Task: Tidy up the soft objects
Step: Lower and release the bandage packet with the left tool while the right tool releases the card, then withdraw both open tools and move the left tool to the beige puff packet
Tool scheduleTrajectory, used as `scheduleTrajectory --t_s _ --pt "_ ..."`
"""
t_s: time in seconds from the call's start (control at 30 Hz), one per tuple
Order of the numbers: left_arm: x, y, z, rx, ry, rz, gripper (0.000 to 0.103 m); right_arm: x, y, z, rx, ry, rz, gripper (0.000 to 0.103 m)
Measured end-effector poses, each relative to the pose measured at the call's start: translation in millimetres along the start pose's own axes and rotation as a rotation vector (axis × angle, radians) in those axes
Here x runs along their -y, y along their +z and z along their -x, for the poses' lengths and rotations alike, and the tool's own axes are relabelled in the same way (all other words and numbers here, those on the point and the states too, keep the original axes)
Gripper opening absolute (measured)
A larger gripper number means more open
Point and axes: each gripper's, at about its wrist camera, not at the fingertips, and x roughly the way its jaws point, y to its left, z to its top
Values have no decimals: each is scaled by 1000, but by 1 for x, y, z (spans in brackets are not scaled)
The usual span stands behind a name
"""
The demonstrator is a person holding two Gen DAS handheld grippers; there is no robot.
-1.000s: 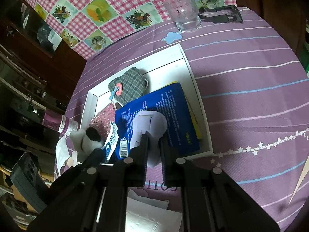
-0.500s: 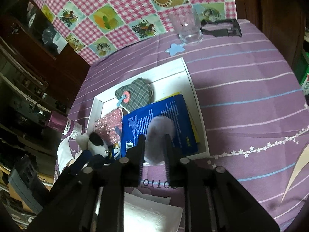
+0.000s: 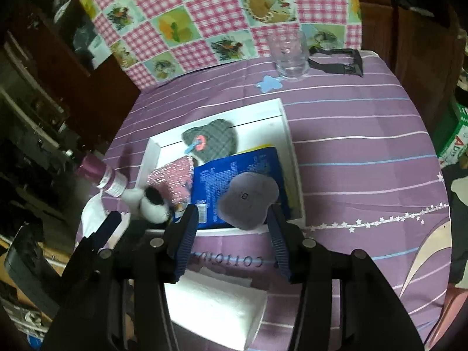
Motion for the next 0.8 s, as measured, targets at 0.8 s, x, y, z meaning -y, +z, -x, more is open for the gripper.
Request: scheduleTrajectory --t_s 0.8 --pt "-83 -41 52 -76 103 162 59 -48 -26 -13 -180 37 232 50"
